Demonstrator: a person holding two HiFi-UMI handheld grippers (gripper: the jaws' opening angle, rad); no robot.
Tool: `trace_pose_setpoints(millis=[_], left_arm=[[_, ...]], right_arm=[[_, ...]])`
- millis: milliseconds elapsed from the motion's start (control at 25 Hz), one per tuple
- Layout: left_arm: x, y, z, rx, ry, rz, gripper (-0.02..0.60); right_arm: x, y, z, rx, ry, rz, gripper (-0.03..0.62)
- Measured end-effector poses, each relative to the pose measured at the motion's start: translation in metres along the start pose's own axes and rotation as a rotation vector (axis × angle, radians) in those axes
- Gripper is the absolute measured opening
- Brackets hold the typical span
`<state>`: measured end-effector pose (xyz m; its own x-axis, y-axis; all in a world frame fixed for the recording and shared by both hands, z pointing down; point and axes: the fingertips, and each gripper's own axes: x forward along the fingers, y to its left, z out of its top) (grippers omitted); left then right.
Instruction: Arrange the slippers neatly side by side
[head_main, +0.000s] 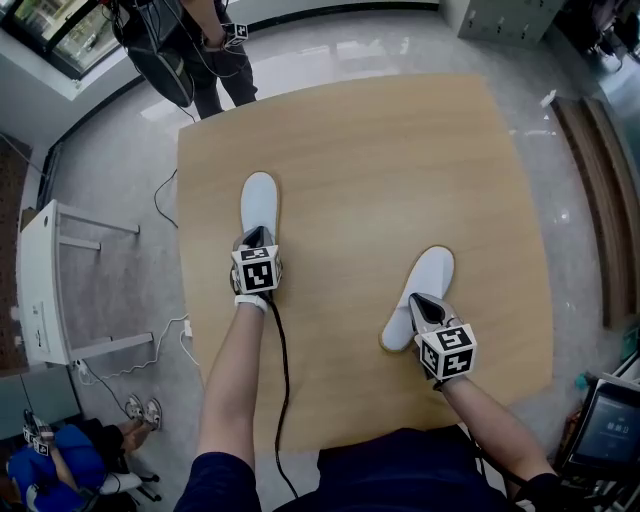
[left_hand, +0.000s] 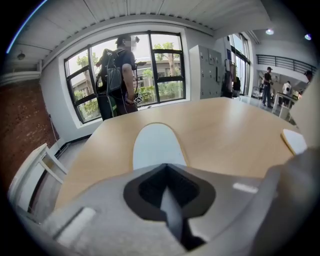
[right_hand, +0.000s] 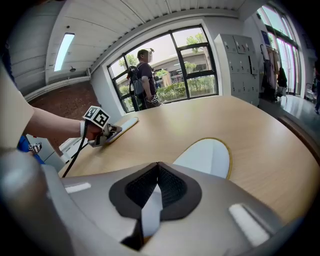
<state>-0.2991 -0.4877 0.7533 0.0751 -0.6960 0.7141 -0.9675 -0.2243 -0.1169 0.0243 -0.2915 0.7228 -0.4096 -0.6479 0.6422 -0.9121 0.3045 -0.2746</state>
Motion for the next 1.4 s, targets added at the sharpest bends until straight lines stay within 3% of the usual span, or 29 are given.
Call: trace_pose_setpoints(millis=[280, 600, 1200, 1280, 1400], left_arm=[[-0.024, -0.045, -0.014, -0.028, 0.012, -0.057, 0.003], [-0.041, -0.077, -0.043, -0.012, -0.005, -0.009, 0.003], [-0.089, -0.131, -0.063, -0.155, 0.068, -0.085, 0.003], [-0.090, -0.131, -0.066, -0.122, 0.067, -0.069, 0.003], [-0.088, -0.122, -0.060, -0.002, 0.025, -0.022, 0.003]], right_arm=[[0.028, -0.018, -0.031, -0.039, 0.136, -0.033, 0.009], [0.032, -0.015, -0.032, -0.105, 0.162, 0.071, 0.009], [0.028, -0.008, -0.017, -0.205, 0.134, 0.044, 0.009], [0.029, -0.010, -0.019, -0.201, 0.149, 0.060, 0.009], [0.029, -0.012, -0.020, -0.250, 0.200, 0.122, 0.009]])
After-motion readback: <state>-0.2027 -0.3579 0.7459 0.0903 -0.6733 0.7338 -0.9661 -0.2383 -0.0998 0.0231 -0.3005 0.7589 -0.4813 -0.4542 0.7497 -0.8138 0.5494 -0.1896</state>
